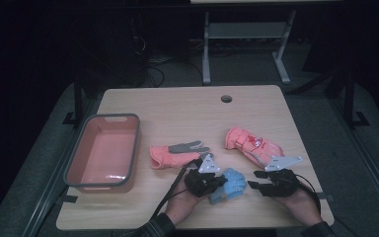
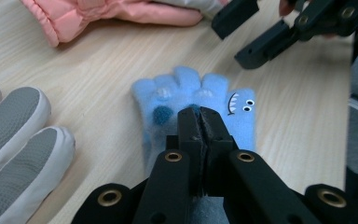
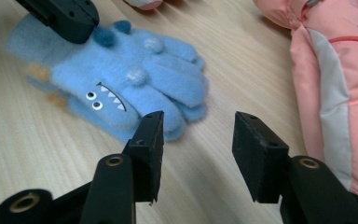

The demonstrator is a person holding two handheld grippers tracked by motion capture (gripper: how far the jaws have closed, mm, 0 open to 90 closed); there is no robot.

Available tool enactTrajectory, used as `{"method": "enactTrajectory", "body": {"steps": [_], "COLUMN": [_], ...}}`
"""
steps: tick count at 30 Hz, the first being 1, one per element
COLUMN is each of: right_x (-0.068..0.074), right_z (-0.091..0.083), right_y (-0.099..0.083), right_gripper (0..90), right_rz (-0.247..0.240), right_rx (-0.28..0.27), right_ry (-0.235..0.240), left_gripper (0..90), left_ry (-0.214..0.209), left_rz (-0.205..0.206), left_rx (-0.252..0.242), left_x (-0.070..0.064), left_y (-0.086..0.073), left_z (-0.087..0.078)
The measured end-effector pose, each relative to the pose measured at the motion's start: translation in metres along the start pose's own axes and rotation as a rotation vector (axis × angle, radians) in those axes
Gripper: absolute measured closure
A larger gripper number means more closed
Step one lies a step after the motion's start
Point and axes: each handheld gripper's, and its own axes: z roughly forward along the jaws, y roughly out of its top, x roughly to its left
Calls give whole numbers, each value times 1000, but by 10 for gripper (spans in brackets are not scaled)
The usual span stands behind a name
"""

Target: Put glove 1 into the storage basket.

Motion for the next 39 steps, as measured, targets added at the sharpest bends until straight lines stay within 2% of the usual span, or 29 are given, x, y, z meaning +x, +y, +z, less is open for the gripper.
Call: {"method": "enactTrajectory", "body": {"steps": [7,11,16,19,20,24,33,34,39], "right_x": [-1,-2,-1,-1,-1,0,-1,-1,-2], "right_z": [1,3,3,4,4,5,6,6,6], "right_y": [-1,-2,-2,-3,-3,-3,-4,-4,-4], "right_gripper": [474,422,401,390,385,384,377,377,377], "right_rz": [6,20,26,34,34,30,30,31,35], "right_rx": [4,11,11,15,13,24,21,20,20], "right_ry": [-16,-10,-19,-20,-22,-25,-30,-30,-33], "left_gripper": [857,750,369,211,191,160,168,179,276], "left_ry": [14,19,27,30,31,-8,4,20,18], "left_rz": [7,18,23,54,69,78,112,127,130], "left_rx": [34,59,63,78,86,120,195,195,191], "left_x": [-3,-4,-3,-3,-3,-1,-4,-6,-6], "left_y": [-6,-8,-3,0,0,1,2,1,1], "left_z": [7,10,8,12,14,24,40,40,37]}}
